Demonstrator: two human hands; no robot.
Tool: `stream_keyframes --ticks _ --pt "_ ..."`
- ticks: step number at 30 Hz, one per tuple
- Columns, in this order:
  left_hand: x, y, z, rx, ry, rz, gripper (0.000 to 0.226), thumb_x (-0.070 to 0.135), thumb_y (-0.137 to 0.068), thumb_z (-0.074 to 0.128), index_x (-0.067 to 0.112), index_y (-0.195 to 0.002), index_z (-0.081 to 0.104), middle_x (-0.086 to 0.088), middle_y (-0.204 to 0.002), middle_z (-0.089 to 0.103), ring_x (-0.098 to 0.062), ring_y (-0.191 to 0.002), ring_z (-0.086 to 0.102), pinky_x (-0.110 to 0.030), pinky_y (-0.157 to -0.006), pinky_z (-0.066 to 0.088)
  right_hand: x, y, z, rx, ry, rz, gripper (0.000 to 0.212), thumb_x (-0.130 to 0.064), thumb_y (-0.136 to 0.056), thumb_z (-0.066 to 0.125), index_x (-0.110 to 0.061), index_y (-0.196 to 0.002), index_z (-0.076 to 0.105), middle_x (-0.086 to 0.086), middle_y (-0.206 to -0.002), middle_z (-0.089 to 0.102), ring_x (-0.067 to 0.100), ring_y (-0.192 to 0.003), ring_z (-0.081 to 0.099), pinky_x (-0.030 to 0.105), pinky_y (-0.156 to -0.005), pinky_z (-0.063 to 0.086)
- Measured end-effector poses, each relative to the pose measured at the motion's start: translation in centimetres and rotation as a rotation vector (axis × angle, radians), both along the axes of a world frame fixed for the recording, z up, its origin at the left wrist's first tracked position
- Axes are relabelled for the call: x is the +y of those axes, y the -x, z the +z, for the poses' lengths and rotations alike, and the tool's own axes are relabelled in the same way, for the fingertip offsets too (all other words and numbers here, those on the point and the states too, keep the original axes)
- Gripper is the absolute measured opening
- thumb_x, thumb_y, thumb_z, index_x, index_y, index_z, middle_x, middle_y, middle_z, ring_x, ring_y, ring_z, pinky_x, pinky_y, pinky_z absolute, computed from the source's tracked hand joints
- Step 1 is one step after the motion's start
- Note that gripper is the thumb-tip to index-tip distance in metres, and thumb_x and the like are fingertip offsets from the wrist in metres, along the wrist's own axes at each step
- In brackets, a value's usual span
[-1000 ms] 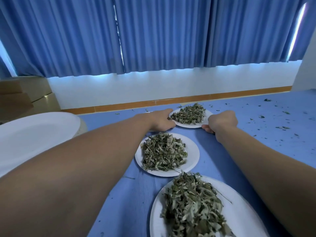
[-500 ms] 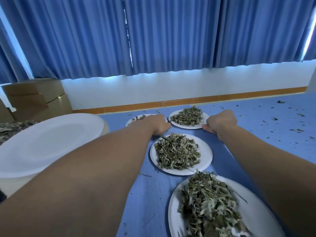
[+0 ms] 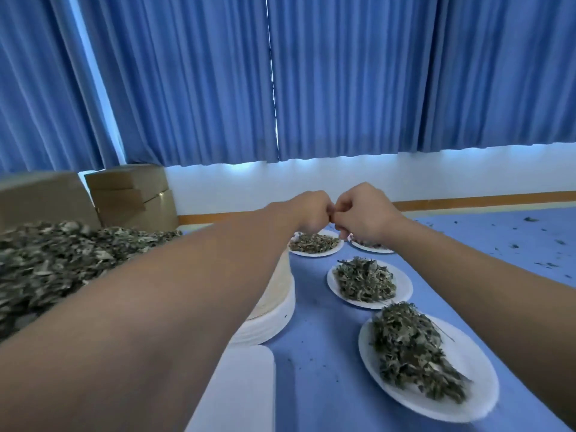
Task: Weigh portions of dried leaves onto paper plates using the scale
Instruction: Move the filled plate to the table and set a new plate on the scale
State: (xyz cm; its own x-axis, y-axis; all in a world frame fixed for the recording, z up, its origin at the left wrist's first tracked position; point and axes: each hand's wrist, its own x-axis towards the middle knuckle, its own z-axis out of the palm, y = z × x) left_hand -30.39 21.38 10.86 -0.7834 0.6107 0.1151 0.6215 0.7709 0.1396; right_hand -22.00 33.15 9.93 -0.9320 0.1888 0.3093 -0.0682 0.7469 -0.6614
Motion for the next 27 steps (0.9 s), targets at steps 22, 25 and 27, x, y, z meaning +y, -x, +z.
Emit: stream_keyframes --ticks 22,25,27 --pt "-24.5 -9.8 -1.6 0.046 -0.151 -0.203 0.021 0.024 -0.097 0.064 0.024 -0.113 0.078 0.012 -0.111 0.075 -0.005 -0.099 0.064 -0.024 -0.088 0.045 -13.1 -6.0 0.0 0.039 -0.537 0.483 0.013 -0.03 -0.094 0.073 -0.031 -0.105 0.081 -0.019 -0.105 0.066 -0.025 -0.082 0.05 -0.001 -0.065 0.04" --pt "-24.6 -9.2 -1.6 0.071 -0.183 -0.209 0.02 0.025 -0.096 0.067 0.023 -0.111 0.079 0.011 -0.112 0.075 -0.005 -0.102 0.065 -0.024 -0.089 0.047 -13.2 -5.9 0.0 0.07 -0.608 0.494 0.016 -0.031 -0.096 0.07 -0.031 -0.107 0.081 -0.016 -0.106 0.067 -0.022 -0.08 0.052 0.002 -0.067 0.04" --pt "-24.6 -8.9 -1.6 0.069 -0.18 -0.203 0.02 0.027 -0.095 0.068 0.023 -0.112 0.079 0.011 -0.112 0.075 -0.009 -0.106 0.066 -0.028 -0.092 0.049 -13.3 -6.1 0.1 0.085 -0.686 0.492 0.019 -0.035 -0.098 0.066 -0.033 -0.111 0.08 -0.017 -0.109 0.066 -0.01 -0.082 0.056 0.011 -0.072 0.043"
